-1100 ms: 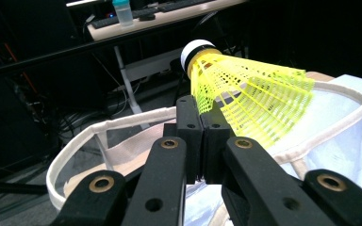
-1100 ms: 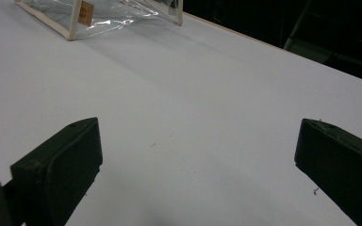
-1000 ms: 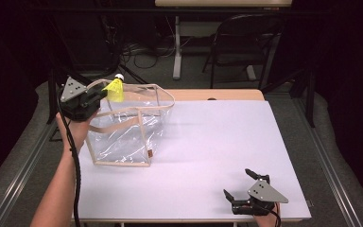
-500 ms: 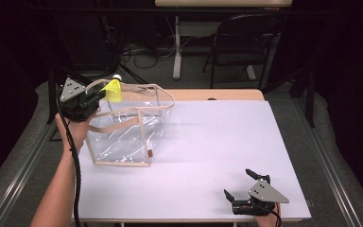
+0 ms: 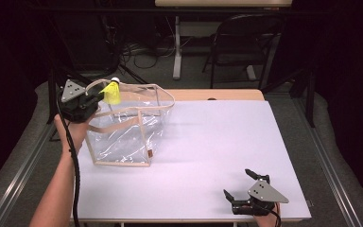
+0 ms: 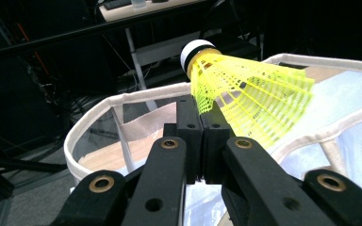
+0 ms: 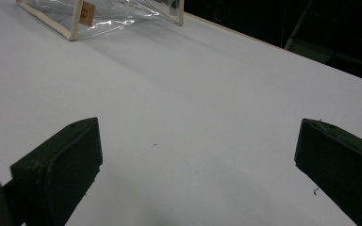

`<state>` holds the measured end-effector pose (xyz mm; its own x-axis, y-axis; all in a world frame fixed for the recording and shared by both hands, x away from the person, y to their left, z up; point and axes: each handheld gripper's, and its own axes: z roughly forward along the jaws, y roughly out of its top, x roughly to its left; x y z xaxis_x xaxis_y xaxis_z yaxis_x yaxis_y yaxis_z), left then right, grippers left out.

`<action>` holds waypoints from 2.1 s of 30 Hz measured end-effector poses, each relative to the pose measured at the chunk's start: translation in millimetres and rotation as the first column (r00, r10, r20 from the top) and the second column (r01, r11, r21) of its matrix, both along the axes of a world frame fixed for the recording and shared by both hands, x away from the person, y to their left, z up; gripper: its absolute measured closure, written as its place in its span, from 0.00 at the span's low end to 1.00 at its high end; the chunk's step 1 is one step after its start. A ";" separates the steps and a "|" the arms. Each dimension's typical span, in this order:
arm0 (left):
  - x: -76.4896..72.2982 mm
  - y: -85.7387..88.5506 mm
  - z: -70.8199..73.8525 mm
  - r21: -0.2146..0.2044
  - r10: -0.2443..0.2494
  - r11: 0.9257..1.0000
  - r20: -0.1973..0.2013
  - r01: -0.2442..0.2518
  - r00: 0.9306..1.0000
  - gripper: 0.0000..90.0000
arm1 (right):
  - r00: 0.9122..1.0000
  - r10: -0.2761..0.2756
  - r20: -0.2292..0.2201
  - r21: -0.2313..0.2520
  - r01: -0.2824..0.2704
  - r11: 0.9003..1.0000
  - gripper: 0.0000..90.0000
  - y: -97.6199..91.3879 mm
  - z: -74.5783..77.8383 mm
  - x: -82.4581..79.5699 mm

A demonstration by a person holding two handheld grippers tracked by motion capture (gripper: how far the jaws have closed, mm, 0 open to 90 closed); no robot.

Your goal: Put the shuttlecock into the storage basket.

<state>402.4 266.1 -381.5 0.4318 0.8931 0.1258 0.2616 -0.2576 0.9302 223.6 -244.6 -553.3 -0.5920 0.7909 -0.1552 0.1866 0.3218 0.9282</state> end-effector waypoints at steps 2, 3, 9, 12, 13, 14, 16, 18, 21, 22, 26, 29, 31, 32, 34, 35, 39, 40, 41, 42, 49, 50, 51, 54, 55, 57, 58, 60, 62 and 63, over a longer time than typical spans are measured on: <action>0.5 0.0 -0.7 0.001 0.005 1.000 -0.002 -0.005 1.000 0.99 | 1.000 -0.001 -0.003 0.002 0.001 1.000 0.01 -0.2 0.1 -0.3; 0.8 -0.1 -1.6 -0.001 0.008 1.000 -0.005 -0.008 1.000 0.99 | 1.000 -0.001 -0.002 0.002 0.001 1.000 0.01 -0.4 0.1 -0.2; 2.7 -1.9 -4.1 0.016 0.024 1.000 -0.015 -0.023 1.000 0.99 | 1.000 -0.001 -0.001 -0.001 0.001 1.000 0.01 -0.3 0.3 -0.5; 3.1 -2.8 -4.0 0.027 0.030 0.999 -0.015 -0.030 0.999 0.99 | 1.000 -0.001 -0.002 0.001 0.001 1.000 0.01 0.0 0.3 -0.5; 3.2 -2.8 -4.1 0.028 0.030 0.999 -0.016 -0.030 0.999 0.99 | 1.000 -0.001 -0.001 0.001 0.001 1.000 0.01 0.1 0.1 -0.4; 3.4 -2.8 -4.3 0.031 0.033 0.999 -0.020 -0.032 0.999 0.99 | 1.000 -0.001 -0.002 0.001 0.001 1.000 0.01 0.1 0.0 -0.3; 4.2 -3.1 -5.1 0.033 0.039 0.999 -0.025 -0.038 0.999 0.99 | 1.000 0.000 -0.003 0.001 0.000 1.000 0.01 0.0 0.1 -0.3; 4.9 -3.3 -5.7 0.036 0.043 0.998 -0.029 -0.042 0.999 0.99 | 1.000 0.000 0.002 0.002 0.000 1.000 0.01 -0.2 0.3 -0.4; 5.9 -3.6 -6.3 0.034 0.045 0.998 -0.034 -0.044 0.998 0.99 | 1.000 0.000 0.000 0.000 0.000 1.000 0.01 -0.1 0.4 -0.4; 6.3 -3.8 -6.6 0.036 0.047 0.998 -0.037 -0.046 0.998 0.99 | 1.000 -0.001 0.000 0.004 0.001 1.000 0.01 0.9 0.3 -0.6; 7.7 -5.8 -8.3 0.049 0.062 0.997 -0.048 -0.059 0.997 0.99 | 1.000 0.003 0.002 0.001 -0.003 1.000 0.01 1.8 0.4 -1.3; 9.3 -8.5 -9.2 0.067 0.070 0.996 -0.052 -0.066 0.996 0.99 | 1.000 0.000 0.000 0.003 0.000 1.000 0.01 0.7 0.0 -0.5; 10.5 -9.2 -10.4 0.069 0.071 0.995 -0.060 -0.067 0.996 0.99 | 1.000 0.001 -0.003 0.004 -0.001 1.000 0.01 0.6 -0.1 -0.4; 10.5 -9.2 -10.4 0.069 0.071 0.995 -0.060 -0.067 0.996 0.99 | 1.000 0.002 -0.004 0.004 -0.002 1.000 0.01 0.6 -0.1 -0.4; 11.1 -9.8 -11.4 0.071 0.073 0.995 -0.066 -0.069 0.995 0.99 | 1.000 0.001 -0.002 0.002 -0.001 1.000 0.01 0.6 0.1 -0.8; 11.4 -10.1 -11.7 0.073 0.074 0.995 -0.068 -0.069 0.995 0.99 | 1.000 0.002 0.000 0.002 -0.002 1.000 0.01 0.5 0.2 -0.8; 12.1 -11.6 -12.2 0.085 0.084 0.993 -0.070 -0.078 0.994 0.99 | 1.000 0.002 -0.005 0.004 -0.002 1.000 0.01 0.3 -0.1 -0.3; 12.7 -11.8 -12.0 0.090 0.087 0.993 -0.072 -0.080 0.994 0.98 | 1.000 0.002 -0.006 0.004 -0.002 1.000 0.01 0.4 -0.1 -0.3; 12.8 -12.0 -12.1 0.092 0.086 0.993 -0.075 -0.079 0.993 0.98 | 1.000 0.003 -0.004 0.004 -0.003 1.000 0.01 0.6 -0.1 -0.4; 12.9 -12.6 -12.4 0.093 0.087 0.992 -0.075 -0.080 0.993 0.99 | 1.000 0.003 0.000 0.003 -0.003 1.000 0.01 0.8 0.1 -0.7; 13.9 -13.4 -12.9 0.112 0.102 0.989 -0.076 -0.093 0.992 0.98 | 1.000 0.002 0.000 0.003 -0.002 1.000 0.01 0.5 0.1 -0.7; 15.2 -13.1 -14.2 0.111 0.102 0.989 -0.084 -0.093 0.991 0.98 | 1.000 0.004 -0.006 0.003 -0.004 1.000 0.01 0.6 -0.2 -0.3; 16.0 -12.8 -15.0 0.116 0.103 0.989 -0.089 -0.093 0.991 0.98 | 1.000 0.004 -0.008 0.001 -0.004 1.000 0.01 0.8 -0.3 -0.1; 18.2 -12.4 -17.0 0.116 0.110 0.988 -0.100 -0.098 0.989 0.98 | 1.000 0.005 -0.001 0.002 -0.005 1.000 0.01 1.3 0.2 -1.1; 18.2 -12.4 -17.0 0.116 0.110 0.988 -0.100 -0.098 0.989 0.98 | 1.000 0.005 -0.001 0.002 -0.005 1.000 0.01 1.3 0.2 -1.1; 18.6 -12.7 -17.2 0.118 0.112 0.988 -0.105 -0.099 0.988 0.98 | 1.000 0.004 -0.003 0.003 -0.004 1.000 0.01 0.6 0.6 -1.6; 18.7 -12.9 -17.0 0.121 0.114 0.988 -0.106 -0.100 0.988 0.98 | 1.000 0.002 -0.003 0.006 -0.002 1.000 0.01 0.5 0.5 -1.7; 20.0 -13.8 -17.8 0.133 0.119 0.986 -0.102 -0.106 0.988 0.98 | 1.000 0.006 -0.001 0.004 -0.006 1.000 0.01 0.9 0.4 -1.4; 21.4 -14.1 -18.9 0.141 0.122 0.984 -0.108 -0.106 0.987 0.98 | 1.000 0.007 0.000 0.005 -0.007 1.000 0.01 1.7 0.3 -1.3; 21.4 -14.1 -18.9 0.141 0.122 0.984 -0.108 -0.106 0.987 0.98 | 1.000 0.008 0.000 0.004 -0.008 1.000 0.01 1.9 0.2 -1.3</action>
